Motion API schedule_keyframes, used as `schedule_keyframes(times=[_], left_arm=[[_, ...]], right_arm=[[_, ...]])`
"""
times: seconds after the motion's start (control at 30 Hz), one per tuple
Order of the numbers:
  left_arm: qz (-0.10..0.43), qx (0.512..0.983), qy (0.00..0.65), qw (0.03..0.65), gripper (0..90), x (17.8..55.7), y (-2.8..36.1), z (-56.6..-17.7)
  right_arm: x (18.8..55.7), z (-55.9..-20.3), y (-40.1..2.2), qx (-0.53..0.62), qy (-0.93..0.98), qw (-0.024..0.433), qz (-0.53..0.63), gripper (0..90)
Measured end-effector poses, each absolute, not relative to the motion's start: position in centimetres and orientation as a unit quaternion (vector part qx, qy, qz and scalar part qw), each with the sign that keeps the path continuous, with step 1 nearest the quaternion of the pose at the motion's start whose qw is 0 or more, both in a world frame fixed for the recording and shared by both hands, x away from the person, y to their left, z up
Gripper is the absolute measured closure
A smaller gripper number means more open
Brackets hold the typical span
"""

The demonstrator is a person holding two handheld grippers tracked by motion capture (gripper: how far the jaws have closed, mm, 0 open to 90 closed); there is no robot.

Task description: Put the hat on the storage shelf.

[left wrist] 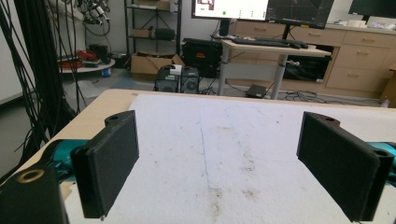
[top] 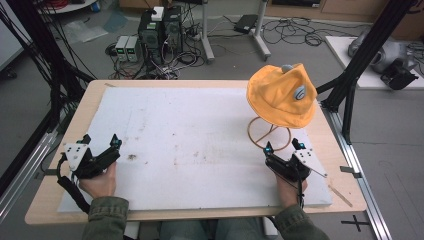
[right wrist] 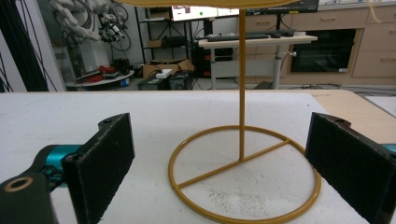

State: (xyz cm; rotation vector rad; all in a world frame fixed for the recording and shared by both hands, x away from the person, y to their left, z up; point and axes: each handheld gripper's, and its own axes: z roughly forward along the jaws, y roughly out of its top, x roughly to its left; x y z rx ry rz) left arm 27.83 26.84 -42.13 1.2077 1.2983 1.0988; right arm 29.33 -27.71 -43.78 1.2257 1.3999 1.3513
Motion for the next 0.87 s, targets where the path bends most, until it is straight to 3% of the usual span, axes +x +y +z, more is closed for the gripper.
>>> schedule_keyframes(times=[0.87], left_arm=[[0.451,0.503,0.539,0.502,13.2,28.07,26.78,-42.28]], right_arm=[[29.44,-43.95,-27.67,0.488,0.561,0.405,0.531,7.9]])
